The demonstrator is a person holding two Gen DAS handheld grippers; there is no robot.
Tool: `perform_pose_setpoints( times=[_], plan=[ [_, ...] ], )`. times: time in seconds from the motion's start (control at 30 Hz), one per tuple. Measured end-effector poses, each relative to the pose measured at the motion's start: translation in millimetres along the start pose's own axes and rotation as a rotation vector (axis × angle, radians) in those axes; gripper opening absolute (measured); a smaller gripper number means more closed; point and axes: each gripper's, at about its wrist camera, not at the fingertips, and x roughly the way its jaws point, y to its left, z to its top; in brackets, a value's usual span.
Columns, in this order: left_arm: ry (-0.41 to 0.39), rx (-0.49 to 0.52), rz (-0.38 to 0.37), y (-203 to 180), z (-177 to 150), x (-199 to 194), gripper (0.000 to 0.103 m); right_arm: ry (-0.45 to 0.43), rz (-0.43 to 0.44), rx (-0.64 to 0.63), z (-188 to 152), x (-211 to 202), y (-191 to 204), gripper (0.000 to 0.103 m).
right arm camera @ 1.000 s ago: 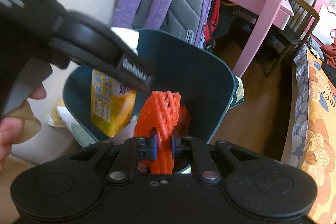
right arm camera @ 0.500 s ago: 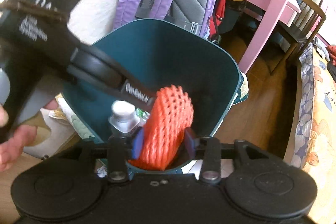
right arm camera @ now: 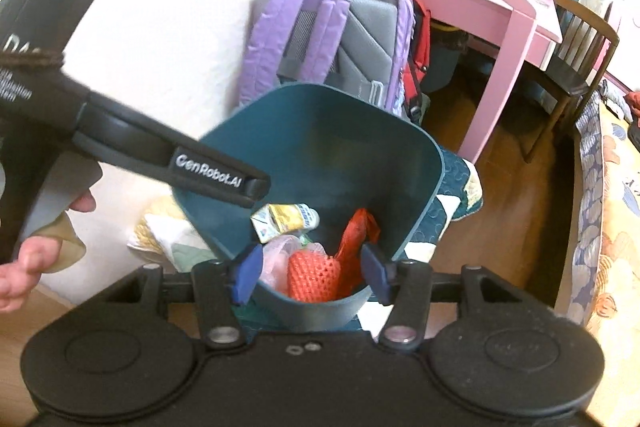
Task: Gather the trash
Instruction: 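Open both grippers to drop the bottle and mesh sleeve into the wastebasket, then move both grippers back down toward the purple bags on the floor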
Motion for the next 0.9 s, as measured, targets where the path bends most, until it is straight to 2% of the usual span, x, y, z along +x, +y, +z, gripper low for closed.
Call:
perform_pose_setpoints(
  times=[0.2,0.3,0.47,0.7,0.9],
  plan=[
    [-0.07,0.039,-0.003,4,-20,-46,0.065,-0.05,0.035,0.01,-5,-32,7,0.055],
    [-0.1,0.036,-0.008,8,-32,-68,0.072,-0.08,0.055,0.016,-9,-49,12,0.056],
    [-0.136,0.023,0.0,15,-59,-99,0.072,-0.127,0.081,0.032,-21,-76,23,0.063],
    [-0.138,-0.015,0.019,30,-106,-124,0.076,-0.132,0.115,0.054,-54,-96,40,0.064],
    [-0.096,-0.059,0.048,49,-154,-126,0.079,-0.107,0.12,0.04,-90,-98,62,0.073]
  ],
)
